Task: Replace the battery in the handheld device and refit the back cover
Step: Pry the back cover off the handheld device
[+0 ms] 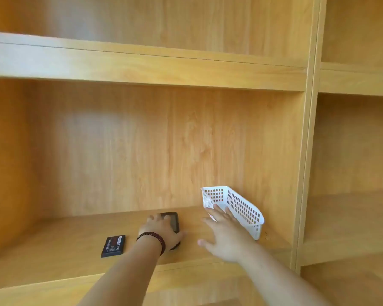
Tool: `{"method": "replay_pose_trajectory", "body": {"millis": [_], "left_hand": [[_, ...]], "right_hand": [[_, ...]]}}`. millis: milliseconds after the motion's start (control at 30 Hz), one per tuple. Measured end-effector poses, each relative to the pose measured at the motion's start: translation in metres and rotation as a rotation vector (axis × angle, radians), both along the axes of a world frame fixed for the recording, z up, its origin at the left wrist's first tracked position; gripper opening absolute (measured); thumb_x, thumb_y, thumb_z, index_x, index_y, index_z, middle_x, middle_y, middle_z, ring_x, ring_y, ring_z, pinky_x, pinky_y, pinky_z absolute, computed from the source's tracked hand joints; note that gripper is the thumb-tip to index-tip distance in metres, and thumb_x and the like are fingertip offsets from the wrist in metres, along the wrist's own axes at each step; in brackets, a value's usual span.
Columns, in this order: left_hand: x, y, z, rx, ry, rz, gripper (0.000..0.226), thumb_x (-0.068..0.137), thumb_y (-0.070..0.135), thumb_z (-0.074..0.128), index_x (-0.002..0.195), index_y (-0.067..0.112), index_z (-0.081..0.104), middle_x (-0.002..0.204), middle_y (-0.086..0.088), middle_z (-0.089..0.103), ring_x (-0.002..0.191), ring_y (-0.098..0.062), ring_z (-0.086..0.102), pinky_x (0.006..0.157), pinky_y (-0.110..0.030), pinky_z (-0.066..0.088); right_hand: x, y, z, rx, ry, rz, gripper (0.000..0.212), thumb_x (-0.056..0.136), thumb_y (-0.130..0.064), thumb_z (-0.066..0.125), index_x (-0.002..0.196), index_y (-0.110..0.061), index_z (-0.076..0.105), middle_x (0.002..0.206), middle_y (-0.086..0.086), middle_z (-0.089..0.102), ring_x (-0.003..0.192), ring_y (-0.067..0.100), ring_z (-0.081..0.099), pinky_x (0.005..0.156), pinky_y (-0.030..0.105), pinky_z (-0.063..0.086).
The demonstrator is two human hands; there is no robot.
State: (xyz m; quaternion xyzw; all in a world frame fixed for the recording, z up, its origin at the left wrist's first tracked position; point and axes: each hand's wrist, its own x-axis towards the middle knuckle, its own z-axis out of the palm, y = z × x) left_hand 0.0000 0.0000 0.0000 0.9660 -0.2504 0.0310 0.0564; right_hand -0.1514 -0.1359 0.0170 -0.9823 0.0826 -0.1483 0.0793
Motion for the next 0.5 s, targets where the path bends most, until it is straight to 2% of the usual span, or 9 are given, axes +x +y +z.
{"method": "replay_pose_trajectory", "body": {"millis": [100, 233, 333, 433, 500], "left_hand": [[0.002, -0.006, -0.006, 0.048, 0.074, 0.102, 0.091, 0.076, 0.08, 0.04, 0.144, 0.02, 0.038, 0.147, -0.009, 0.037, 0.134, -0.029, 0.037, 0.1, -0.041, 0.046], [-0.002, -0.018, -0.004, -0.009, 0.13, 0.194, 0.086, 0.076, 0.07, 0.055, 0.142, 0.017, 0.041, 0.144, -0.01, 0.038, 0.129, -0.027, 0.043, 0.092, -0.038, 0.05], [-0.006, -0.026, -0.001, 0.021, 0.114, 0.263, 0.075, 0.079, 0.06, 0.059, 0.138, 0.014, 0.047, 0.139, -0.01, 0.041, 0.124, -0.025, 0.046, 0.08, -0.032, 0.048], [-0.009, -0.032, 0.001, 0.052, 0.093, 0.295, 0.057, 0.08, 0.044, 0.06, 0.13, 0.016, 0.055, 0.132, -0.01, 0.046, 0.119, -0.025, 0.048, 0.081, -0.03, 0.051], [-0.007, -0.032, 0.001, 0.02, 0.1, 0.291, 0.055, 0.077, 0.042, 0.062, 0.126, 0.018, 0.056, 0.128, -0.008, 0.05, 0.117, -0.025, 0.049, 0.077, -0.03, 0.05]], "right_hand": [[0.003, 0.001, -0.006, -0.079, 0.01, 0.028, 0.059, 0.095, -0.049, 0.048, 0.147, -0.023, 0.037, 0.161, -0.005, 0.015, 0.149, 0.013, 0.001, 0.118, 0.029, 0.003], [0.008, 0.005, -0.023, -0.081, 0.092, 0.033, 0.058, 0.095, -0.046, 0.048, 0.143, -0.014, 0.042, 0.158, -0.002, 0.026, 0.148, 0.012, 0.012, 0.116, 0.036, 0.027], [0.007, 0.006, -0.031, -0.055, 0.109, 0.032, 0.057, 0.094, -0.046, 0.05, 0.139, -0.012, 0.046, 0.154, 0.0, 0.031, 0.147, 0.015, 0.02, 0.114, 0.036, 0.032], [0.004, 0.004, -0.034, -0.008, 0.11, 0.016, 0.056, 0.092, -0.046, 0.051, 0.137, -0.013, 0.048, 0.15, 0.0, 0.037, 0.136, 0.02, 0.039, 0.109, 0.036, 0.037], [0.002, 0.002, -0.034, 0.003, 0.103, 0.019, 0.055, 0.091, -0.047, 0.052, 0.136, -0.014, 0.049, 0.149, 0.0, 0.038, 0.132, 0.021, 0.043, 0.107, 0.036, 0.04]]}}
